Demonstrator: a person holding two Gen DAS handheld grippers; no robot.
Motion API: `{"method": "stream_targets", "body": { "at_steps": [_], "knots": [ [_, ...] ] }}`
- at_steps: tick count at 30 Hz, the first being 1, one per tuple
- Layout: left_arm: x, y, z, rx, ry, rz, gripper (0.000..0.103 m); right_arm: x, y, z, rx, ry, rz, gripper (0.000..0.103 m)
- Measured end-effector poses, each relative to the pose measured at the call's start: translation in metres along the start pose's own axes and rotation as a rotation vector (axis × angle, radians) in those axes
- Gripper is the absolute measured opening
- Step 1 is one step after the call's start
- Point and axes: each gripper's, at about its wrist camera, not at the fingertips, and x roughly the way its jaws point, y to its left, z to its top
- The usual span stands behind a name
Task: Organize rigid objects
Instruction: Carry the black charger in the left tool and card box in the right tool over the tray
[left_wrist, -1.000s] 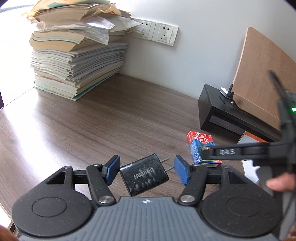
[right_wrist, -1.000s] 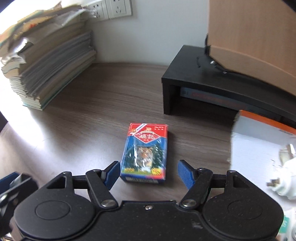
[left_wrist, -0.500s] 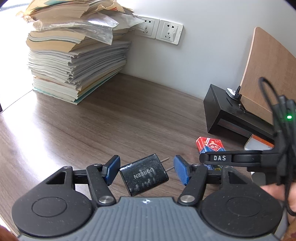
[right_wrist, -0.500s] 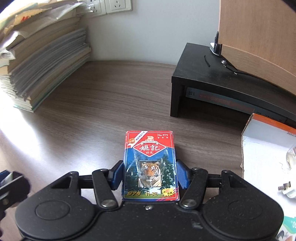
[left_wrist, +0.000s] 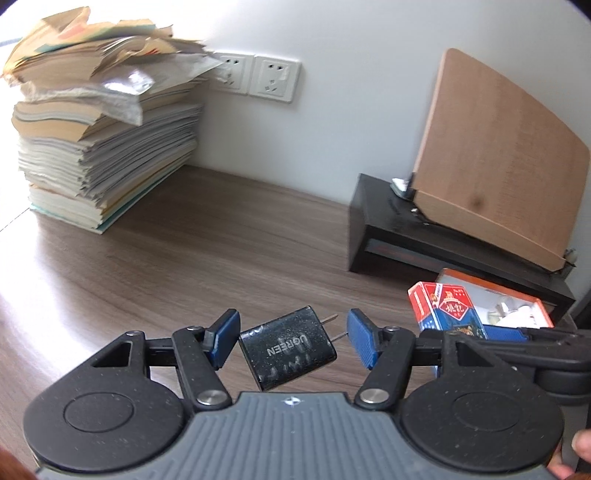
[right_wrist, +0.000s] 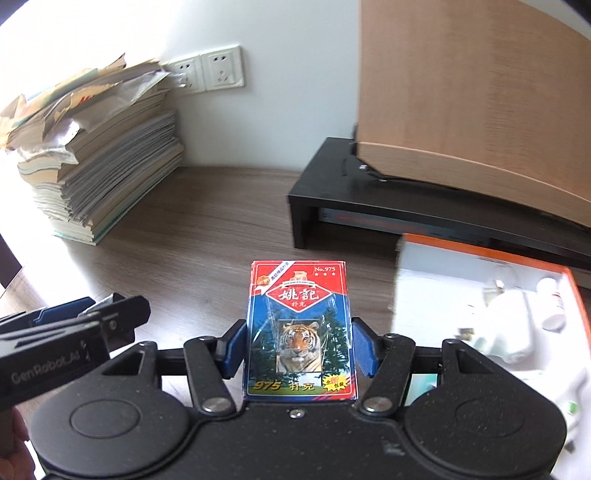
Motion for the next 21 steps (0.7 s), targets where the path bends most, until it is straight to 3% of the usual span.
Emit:
{"method": "stream_targets", "body": {
  "at_steps": [21],
  "knots": [
    [-0.019,-0.151,-0.023,0.182,0.007,-0.226,0.065,-0.112,-0.140,-0.055,0.180,-0.087,-0.198,0.071]
  ]
}}
